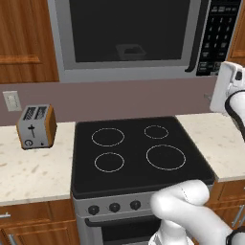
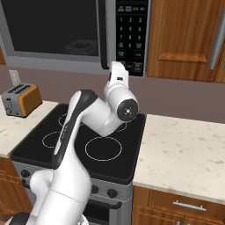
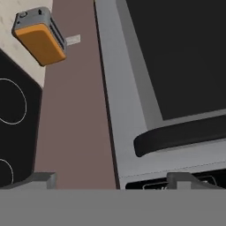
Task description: Place the tupperware containing the steak and bell pepper meal in the microwave. Close the microwave door and press the start button to reheat the meal.
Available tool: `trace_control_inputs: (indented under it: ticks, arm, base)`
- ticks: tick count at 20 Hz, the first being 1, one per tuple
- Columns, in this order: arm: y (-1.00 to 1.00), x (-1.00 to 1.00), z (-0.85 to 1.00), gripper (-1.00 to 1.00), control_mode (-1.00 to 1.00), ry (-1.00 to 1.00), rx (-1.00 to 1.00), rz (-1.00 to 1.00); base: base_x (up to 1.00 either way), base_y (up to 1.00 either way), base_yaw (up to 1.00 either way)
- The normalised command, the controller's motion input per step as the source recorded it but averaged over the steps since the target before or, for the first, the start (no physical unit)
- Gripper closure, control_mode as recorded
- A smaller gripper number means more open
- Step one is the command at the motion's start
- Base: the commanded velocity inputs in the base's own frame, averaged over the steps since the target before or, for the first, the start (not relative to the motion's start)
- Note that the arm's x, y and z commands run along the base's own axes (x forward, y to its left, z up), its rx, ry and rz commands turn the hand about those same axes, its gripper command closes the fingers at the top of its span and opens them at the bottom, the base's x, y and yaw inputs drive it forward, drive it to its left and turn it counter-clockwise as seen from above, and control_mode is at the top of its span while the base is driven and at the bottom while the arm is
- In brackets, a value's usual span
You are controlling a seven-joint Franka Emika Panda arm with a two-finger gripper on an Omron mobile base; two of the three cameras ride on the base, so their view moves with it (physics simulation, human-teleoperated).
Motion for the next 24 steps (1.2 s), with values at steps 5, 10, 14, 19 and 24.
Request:
trace_control_inputs:
  ticks: [5,10,14,19,24]
  arm:
    - [-0.05,0.58,0.00,-1.00,-1.00,0.00,0.00,0.00]
    - [-0.04,0.59,0.00,-1.00,-1.00,0.00,0.00,-0.02]
    - [-0.13,0.52,0.00,-1.00,-1.00,0.00,0.00,-0.04]
    - [-0.22,0.39,0.00,-1.00,-1.00,0.00,0.00,-0.06]
    - [-0.16,0.31,-0.12,-1.00,-1.00,0.00,0.00,-0.07]
  base:
    - [0.00,0.00,0.00]
    - [0.00,0.00,0.00]
    - [0.00,0.00,0.00]
    - [0.00,0.00,0.00]
    - [0.00,0.00,0.00]
